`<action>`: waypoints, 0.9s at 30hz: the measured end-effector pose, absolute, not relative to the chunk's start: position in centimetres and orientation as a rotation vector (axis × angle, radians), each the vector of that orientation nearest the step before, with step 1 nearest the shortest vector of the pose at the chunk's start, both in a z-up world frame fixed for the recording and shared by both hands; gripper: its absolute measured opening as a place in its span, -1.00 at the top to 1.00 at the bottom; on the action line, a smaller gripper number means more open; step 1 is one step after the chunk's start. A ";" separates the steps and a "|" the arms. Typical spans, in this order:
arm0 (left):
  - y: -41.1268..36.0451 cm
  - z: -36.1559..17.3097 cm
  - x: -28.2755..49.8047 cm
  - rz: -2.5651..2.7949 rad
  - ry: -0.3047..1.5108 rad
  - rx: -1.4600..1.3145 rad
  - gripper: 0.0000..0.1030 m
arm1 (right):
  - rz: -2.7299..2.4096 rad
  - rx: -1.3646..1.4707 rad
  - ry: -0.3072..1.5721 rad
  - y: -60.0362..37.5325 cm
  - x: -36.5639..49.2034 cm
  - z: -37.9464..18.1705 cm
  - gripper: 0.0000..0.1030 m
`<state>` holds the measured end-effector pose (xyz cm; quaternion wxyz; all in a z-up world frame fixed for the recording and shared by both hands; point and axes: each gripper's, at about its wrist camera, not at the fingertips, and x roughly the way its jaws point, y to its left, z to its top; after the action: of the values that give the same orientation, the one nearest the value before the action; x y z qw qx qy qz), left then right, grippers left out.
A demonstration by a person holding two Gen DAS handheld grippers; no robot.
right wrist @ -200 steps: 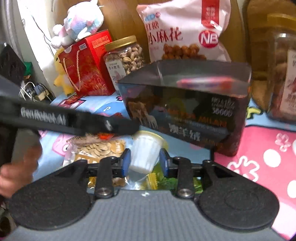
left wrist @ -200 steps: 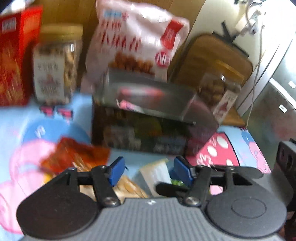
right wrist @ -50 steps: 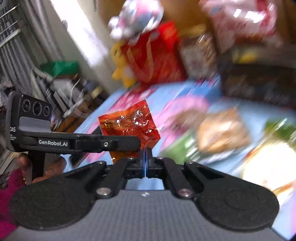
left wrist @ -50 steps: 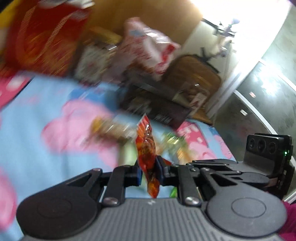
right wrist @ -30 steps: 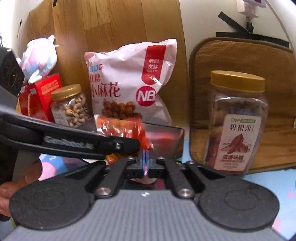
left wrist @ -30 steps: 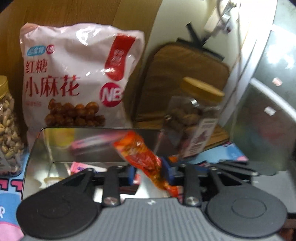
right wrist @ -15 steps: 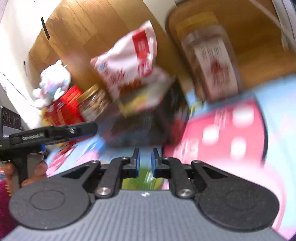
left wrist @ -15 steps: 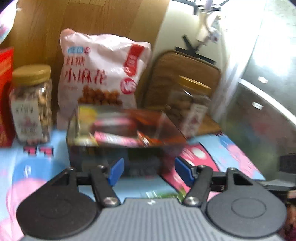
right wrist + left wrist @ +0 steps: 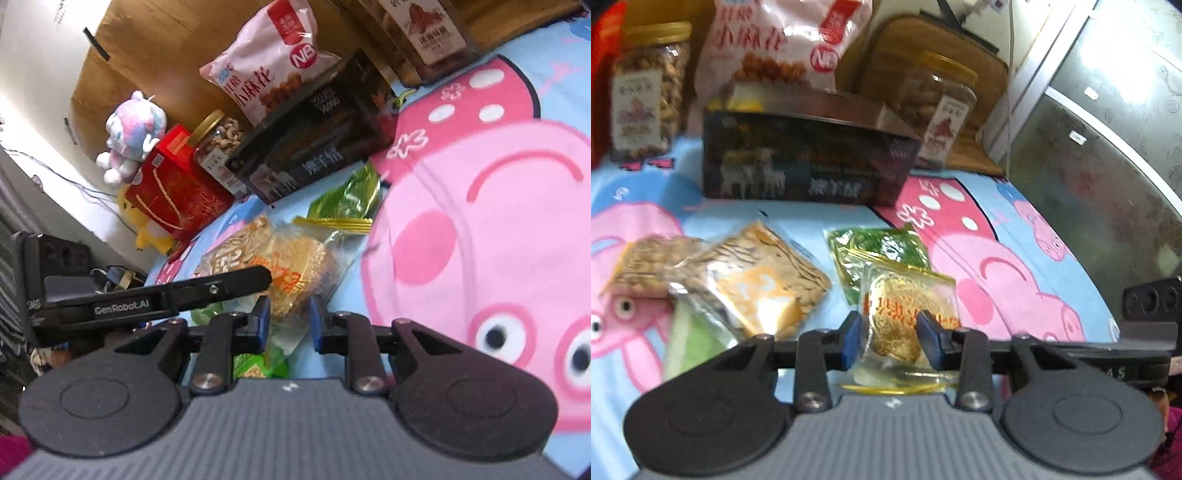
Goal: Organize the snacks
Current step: 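Grasp the gold-wrapped round pastry with the left gripper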
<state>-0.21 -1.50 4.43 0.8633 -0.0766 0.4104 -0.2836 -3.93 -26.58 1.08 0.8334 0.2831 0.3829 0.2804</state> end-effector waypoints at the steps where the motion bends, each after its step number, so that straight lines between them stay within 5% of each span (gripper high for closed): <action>1: -1.3 4.7 -0.7 -0.583 0.849 -0.144 0.38 | 0.613 0.601 0.817 -26.0 -4.0 1.4 0.51; 10: 5.7 8.9 -6.6 -0.494 0.705 -0.114 0.40 | 0.899 0.458 0.858 -17.4 -5.9 3.1 0.51; 19: 12.5 5.4 -9.5 -0.267 0.773 -0.246 0.30 | 1.064 0.373 0.895 -14.1 -6.8 3.0 0.45; 27: 17.0 4.2 -12.6 -0.266 0.795 -0.526 -0.15 | 0.829 0.397 0.778 -18.1 -4.1 3.7 0.40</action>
<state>-12.55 17.01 4.23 0.8800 -0.2524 0.3816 -0.1274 -4.06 -18.10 3.68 0.8243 0.1867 0.3657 0.3897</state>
